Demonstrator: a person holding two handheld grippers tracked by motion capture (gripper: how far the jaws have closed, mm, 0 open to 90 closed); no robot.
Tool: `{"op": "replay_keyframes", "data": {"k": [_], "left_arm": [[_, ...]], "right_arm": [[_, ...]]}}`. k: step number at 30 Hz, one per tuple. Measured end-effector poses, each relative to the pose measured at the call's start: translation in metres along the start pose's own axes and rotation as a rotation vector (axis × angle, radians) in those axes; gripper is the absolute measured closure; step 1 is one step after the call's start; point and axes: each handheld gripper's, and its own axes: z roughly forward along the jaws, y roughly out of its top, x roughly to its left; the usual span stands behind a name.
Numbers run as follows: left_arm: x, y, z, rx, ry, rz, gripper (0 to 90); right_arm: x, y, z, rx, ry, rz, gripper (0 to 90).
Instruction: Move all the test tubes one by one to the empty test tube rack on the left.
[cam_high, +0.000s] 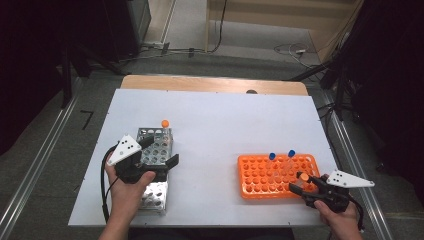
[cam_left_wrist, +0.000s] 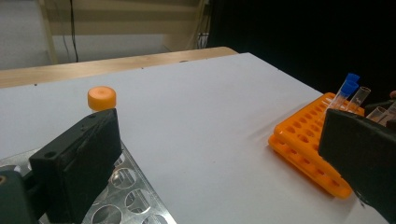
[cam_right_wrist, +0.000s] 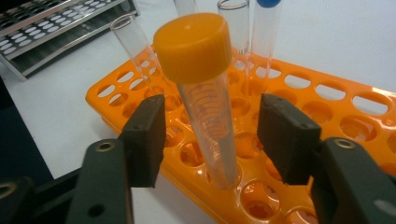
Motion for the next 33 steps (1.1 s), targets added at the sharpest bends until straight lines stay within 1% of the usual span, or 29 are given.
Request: {"op": "replay_keyframes", "data": {"k": [3, 5, 9, 12, 17, 21, 23, 25, 28, 33], "left_arm": [[0.0, 0.0, 0.0, -0.001, -0.004, -0.005, 0.0], [0.0, 0.0, 0.0, -0.002, -0.005, -0.007, 0.0], [0.0, -0.001, 0.001, -0.003, -0.006, 0.0, 0.0], [0.0, -0.001, 0.001, -0.002, -0.008, 0.0, 0.0], [-0.001, -0.001, 0.001, 0.003, -0.01, 0.004, 0.0], [-0.001, -0.002, 0.002, 0.005, -0.013, 0.007, 0.0], [-0.001, -0.002, 0.002, 0.008, -0.014, 0.007, 0.0], [-0.001, -0.002, 0.002, 0.005, -0.015, 0.005, 0.0], [-0.001, -0.002, 0.002, 0.002, -0.014, 0.005, 0.0], [-0.002, -0.003, 0.004, 0.01, -0.021, 0.007, 0.0]], "right_arm": [[-0.001, -0.003, -0.002, 0.007, 0.01, 0.004, 50.4], [-0.002, -0.004, -0.002, 0.016, 0.007, 0.007, 53.3], [-0.005, -0.006, -0.001, 0.026, 0.014, 0.015, 59.0], [-0.006, -0.008, 0.001, 0.044, -0.005, 0.005, 60.7], [-0.006, -0.009, 0.002, 0.046, 0.003, -0.004, 65.6], [-0.005, -0.008, 0.002, 0.048, -0.006, -0.02, 70.7], [-0.005, -0.007, 0.001, 0.041, -0.018, -0.023, 72.3], [-0.004, -0.006, -0.001, 0.037, -0.017, -0.018, 72.5], [-0.001, -0.002, -0.004, 0.027, -0.035, -0.033, 72.5], [0.002, 0.005, -0.012, -0.015, -0.051, -0.039, 72.6]]}}
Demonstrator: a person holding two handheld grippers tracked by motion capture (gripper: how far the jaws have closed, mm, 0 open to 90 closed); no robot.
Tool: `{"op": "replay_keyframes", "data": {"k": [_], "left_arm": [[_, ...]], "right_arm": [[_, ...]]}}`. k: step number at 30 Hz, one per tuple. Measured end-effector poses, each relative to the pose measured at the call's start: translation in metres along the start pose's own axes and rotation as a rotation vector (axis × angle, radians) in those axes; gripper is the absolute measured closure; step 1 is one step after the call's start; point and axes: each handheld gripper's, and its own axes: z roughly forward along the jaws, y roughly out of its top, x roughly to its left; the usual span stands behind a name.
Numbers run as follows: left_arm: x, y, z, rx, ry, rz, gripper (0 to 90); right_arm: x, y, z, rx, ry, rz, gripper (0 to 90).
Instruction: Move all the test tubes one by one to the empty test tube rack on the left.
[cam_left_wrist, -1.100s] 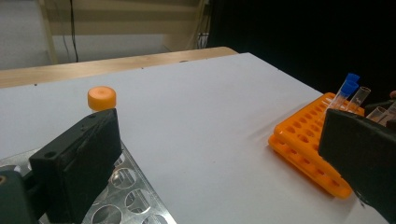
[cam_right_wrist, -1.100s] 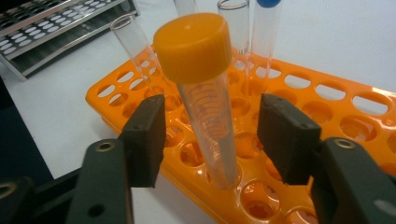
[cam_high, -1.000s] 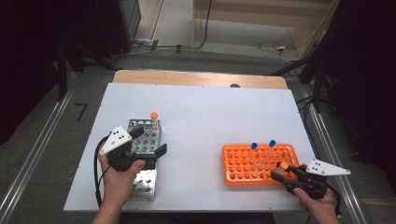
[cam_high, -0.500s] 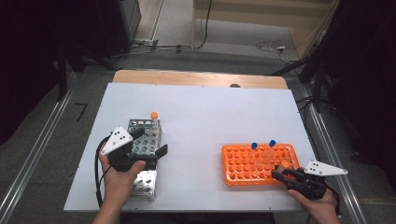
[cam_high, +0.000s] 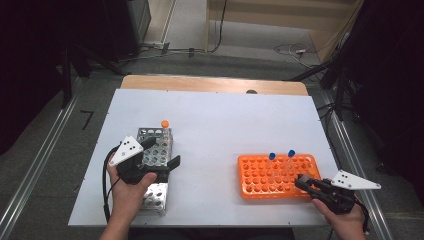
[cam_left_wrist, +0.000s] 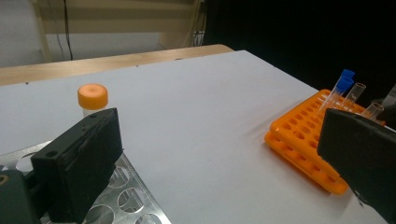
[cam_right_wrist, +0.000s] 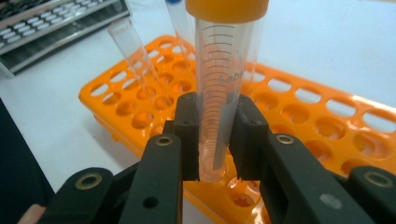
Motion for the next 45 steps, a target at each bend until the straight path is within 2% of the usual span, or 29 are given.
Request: {"op": "replay_keyframes", "data": {"k": [4, 16, 23, 39, 45], "left_arm": [[-0.002, -0.001, 0.002, 0.009, -0.011, 0.007, 0.0], [-0.009, -0.002, 0.006, 0.015, -0.036, 0.017, 0.0], [-0.014, -0.002, 0.01, 0.029, -0.052, 0.029, 0.0], [-0.031, -0.004, 0.02, 0.047, -0.108, 0.051, 0.6], [-0.039, -0.004, 0.023, 0.05, -0.135, 0.059, 2.0]], "right_arm": [[0.005, 0.006, -0.005, -0.02, 0.006, -0.014, 72.7], [0.035, 0.02, 0.0, -0.016, 0.108, -0.082, 72.7], [0.047, 0.025, 0.004, -0.023, 0.158, -0.087, 72.7], [0.07, 0.035, 0.019, -0.036, 0.215, -0.1, 72.8], [0.078, 0.039, 0.026, -0.036, 0.236, -0.089, 72.8]]}}
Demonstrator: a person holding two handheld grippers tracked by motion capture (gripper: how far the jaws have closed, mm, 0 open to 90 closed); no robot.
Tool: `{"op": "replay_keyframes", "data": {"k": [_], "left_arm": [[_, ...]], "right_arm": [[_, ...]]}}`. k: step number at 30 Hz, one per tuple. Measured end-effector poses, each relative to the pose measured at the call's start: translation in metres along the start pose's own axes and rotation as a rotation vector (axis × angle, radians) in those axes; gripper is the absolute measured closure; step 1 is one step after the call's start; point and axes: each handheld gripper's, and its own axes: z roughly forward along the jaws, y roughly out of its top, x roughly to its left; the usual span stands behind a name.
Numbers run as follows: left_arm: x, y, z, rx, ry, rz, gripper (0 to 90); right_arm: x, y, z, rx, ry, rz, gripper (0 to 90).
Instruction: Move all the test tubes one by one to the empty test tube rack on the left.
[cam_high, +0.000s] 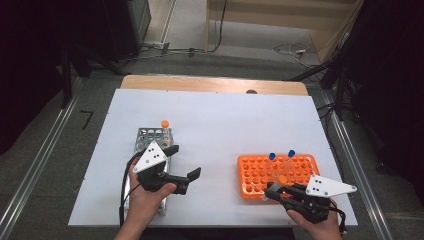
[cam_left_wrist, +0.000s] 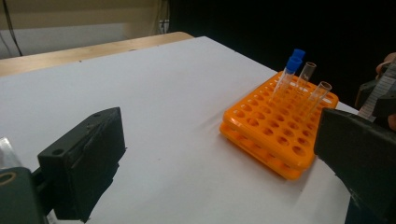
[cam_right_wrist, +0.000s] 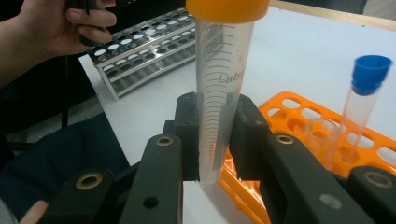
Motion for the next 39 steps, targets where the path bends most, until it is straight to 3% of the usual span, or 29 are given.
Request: {"op": "replay_keyframes", "data": {"k": [18, 28, 39], "left_arm": [[-0.031, 0.0, 0.023, 0.027, -0.117, 0.009, 9.1], [-0.045, -0.003, 0.035, 0.041, -0.216, 0.016, 31.3], [-0.066, -0.005, 0.054, 0.068, -0.363, 0.049, 56.0]], "right_arm": [[0.014, 0.006, 0.032, 0.032, 0.001, 0.012, 72.8], [0.022, 0.008, 0.054, 0.048, 0.008, 0.011, 72.8], [0.029, 0.008, 0.065, 0.069, 0.023, -0.002, 72.8]]}}
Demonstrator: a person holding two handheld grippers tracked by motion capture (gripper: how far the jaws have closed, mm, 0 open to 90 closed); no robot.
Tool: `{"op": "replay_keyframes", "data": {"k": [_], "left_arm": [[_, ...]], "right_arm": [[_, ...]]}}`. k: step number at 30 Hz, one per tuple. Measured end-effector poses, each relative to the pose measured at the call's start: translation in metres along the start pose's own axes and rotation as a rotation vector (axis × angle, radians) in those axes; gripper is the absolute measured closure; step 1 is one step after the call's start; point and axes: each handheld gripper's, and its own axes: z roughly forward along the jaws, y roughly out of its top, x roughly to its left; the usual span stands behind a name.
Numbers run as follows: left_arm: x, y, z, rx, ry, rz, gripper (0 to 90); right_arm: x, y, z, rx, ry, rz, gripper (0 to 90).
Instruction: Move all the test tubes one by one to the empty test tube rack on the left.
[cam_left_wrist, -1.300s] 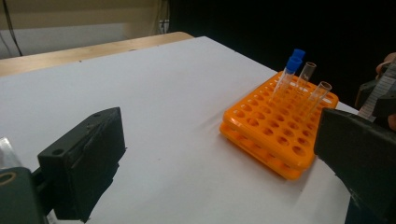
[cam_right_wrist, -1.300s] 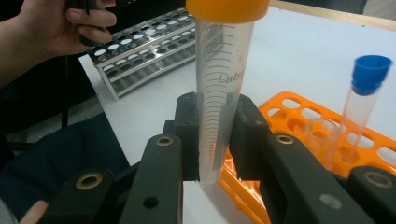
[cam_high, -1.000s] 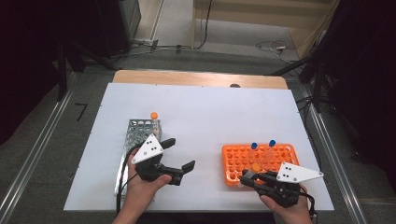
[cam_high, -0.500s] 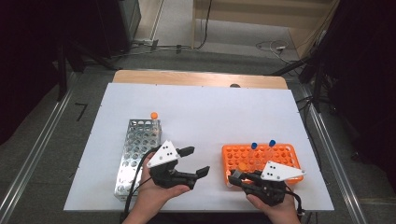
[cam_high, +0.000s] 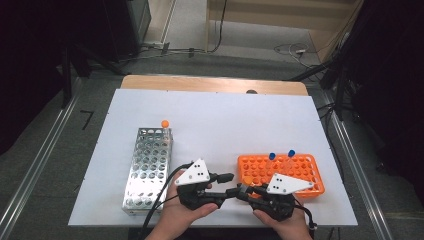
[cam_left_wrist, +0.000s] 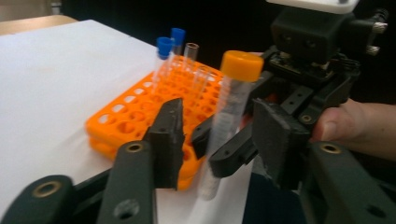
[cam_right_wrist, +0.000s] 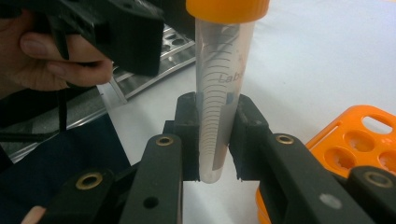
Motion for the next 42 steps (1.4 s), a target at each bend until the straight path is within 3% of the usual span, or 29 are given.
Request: {"op": "replay_keyframes", "data": {"k": [4, 9, 17, 23, 27, 30, 38, 42], "left_arm": [[-0.004, 0.001, 0.01, 0.007, -0.03, 0.01, 62.1], [-0.005, 0.002, 0.015, 0.006, -0.033, 0.006, 67.0], [-0.007, 0.002, 0.017, 0.005, -0.021, 0.027, 70.9], [-0.01, 0.002, 0.017, 0.006, 0.011, 0.076, 73.8], [-0.01, 0.003, 0.016, -0.004, 0.018, 0.077, 74.4], [-0.009, 0.003, 0.015, -0.015, 0.021, 0.07, 74.5], [-0.003, 0.008, 0.003, -0.05, 0.057, 0.066, 74.5], [0.002, 0.01, -0.004, -0.062, 0.078, 0.059, 74.5]], "right_arm": [[0.001, 0.0, 0.001, 0.003, 0.009, -0.009, 72.8], [0.004, 0.0, 0.002, 0.003, 0.022, -0.015, 72.8], [0.005, 0.0, 0.003, 0.005, 0.042, -0.016, 72.8], [0.004, 0.0, 0.003, 0.003, 0.056, -0.012, 72.8], [0.003, -0.001, 0.002, -0.009, 0.063, -0.01, 72.5], [0.004, -0.001, 0.002, -0.022, 0.037, -0.024, 71.9], [0.001, -0.002, -0.003, -0.044, 0.02, -0.018, 56.7], [-0.001, -0.003, -0.01, -0.067, 0.013, -0.029, 53.2]]}}
